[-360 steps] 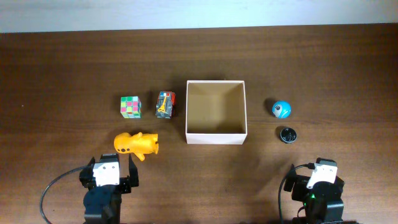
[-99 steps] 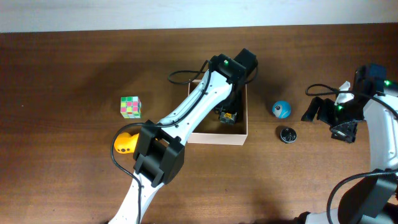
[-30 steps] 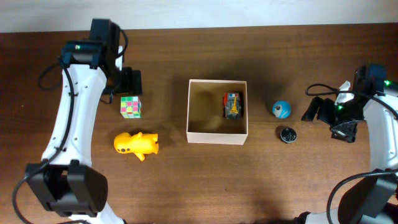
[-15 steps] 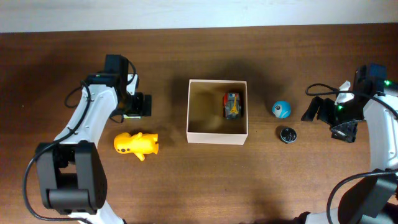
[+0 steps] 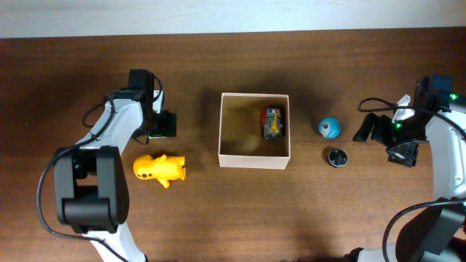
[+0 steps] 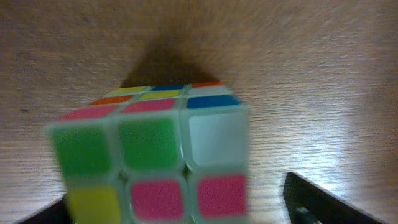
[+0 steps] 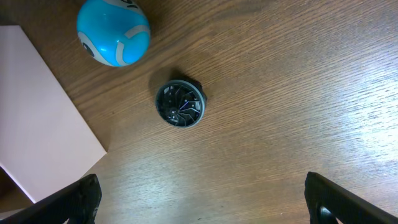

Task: Pack container

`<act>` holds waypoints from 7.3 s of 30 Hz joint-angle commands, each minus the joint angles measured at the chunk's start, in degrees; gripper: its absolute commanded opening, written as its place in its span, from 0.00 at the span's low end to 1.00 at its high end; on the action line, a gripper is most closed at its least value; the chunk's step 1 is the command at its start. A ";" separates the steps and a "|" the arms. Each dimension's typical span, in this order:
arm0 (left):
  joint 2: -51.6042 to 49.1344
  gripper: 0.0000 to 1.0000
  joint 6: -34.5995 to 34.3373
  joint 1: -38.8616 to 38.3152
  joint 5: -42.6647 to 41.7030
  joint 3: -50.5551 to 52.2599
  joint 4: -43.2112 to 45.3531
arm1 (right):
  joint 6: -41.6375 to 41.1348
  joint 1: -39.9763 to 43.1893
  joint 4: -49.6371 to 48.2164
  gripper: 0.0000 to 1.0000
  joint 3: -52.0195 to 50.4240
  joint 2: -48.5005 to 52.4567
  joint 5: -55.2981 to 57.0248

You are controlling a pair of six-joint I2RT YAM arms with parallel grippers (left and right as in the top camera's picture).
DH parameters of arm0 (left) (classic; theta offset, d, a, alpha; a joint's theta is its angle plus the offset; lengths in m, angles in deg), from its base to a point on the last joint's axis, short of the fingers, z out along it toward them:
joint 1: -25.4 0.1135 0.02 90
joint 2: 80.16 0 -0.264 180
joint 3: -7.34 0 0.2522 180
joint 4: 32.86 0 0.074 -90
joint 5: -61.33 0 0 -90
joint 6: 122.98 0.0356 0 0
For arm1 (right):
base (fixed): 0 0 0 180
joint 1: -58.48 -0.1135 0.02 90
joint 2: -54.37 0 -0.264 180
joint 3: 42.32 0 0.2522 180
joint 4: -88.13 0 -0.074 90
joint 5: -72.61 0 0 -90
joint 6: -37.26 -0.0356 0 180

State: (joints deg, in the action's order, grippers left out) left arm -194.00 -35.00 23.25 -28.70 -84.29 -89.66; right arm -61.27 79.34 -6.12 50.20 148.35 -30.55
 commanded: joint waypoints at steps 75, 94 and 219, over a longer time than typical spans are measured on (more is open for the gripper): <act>7.58 0.47 -22.82 -32.52 3.34 -1.25 13.79 | 0.55 0.22 0.02 0.99 0.85 0.22 -0.28; 2.84 0.71 -20.61 -32.41 13.38 -1.27 15.02 | 0.55 0.22 0.00 0.99 0.85 0.22 -0.28; -3.74 0.22 -23.23 -36.52 8.85 -9.81 9.14 | 0.55 0.22 0.00 0.99 0.85 0.22 -0.28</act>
State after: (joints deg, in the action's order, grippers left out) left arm -197.35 -57.54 -13.32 -17.84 -92.77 -80.83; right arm -61.25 79.36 -6.12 50.20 148.35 -30.55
